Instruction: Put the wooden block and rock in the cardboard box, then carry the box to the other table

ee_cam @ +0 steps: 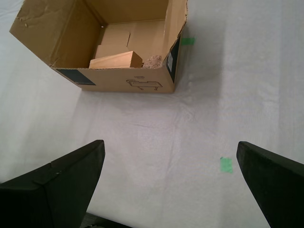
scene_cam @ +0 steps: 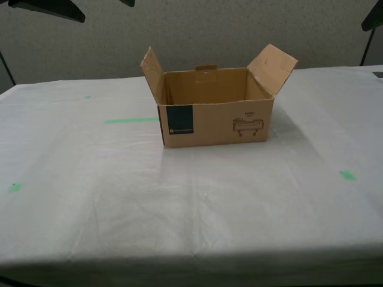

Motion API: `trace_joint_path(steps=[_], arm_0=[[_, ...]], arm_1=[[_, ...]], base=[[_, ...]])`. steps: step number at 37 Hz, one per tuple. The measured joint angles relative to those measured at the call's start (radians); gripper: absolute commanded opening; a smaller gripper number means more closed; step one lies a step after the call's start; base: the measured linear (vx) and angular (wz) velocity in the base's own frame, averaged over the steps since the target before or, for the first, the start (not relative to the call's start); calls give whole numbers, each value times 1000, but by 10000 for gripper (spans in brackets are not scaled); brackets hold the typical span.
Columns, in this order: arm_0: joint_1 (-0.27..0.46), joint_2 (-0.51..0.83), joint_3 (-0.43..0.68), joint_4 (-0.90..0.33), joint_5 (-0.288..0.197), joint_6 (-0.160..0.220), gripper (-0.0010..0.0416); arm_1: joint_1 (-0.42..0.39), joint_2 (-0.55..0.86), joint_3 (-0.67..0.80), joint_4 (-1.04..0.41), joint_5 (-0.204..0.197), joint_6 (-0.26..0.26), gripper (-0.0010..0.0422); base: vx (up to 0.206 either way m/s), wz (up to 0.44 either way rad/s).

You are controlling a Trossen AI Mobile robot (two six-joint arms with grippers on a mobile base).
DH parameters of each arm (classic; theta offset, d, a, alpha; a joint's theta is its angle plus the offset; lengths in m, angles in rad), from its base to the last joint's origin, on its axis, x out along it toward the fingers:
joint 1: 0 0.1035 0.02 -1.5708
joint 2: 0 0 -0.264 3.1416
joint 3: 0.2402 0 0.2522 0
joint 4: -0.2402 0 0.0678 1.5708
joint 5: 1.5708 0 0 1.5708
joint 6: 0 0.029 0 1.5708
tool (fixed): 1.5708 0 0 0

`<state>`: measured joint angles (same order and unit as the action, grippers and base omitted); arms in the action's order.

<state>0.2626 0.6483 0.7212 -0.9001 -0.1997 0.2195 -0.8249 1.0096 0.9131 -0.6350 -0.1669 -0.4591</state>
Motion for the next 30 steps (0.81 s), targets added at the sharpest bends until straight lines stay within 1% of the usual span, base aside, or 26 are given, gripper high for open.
trace_joint_path(steps=[9,17,20,25,30], arm_0=[[0,0,0,0,0,0,388],[1,0,0,0,0,0,388],[0,0,0,0,0,0,388],[0,0,0,0,0,0,388],[0,0,0,0,0,0,388]], arm_1=[[0,16,2,0,0,0,398],[-2,135,9,0,0,0,398],[-2,160,5,1,0,0,398],[-2,157,-3,1,0,0,398],[-2,117,-4,1,0,0,398]], base=[[0,0],[0,0],[0,0],[0,0],[0,0]])
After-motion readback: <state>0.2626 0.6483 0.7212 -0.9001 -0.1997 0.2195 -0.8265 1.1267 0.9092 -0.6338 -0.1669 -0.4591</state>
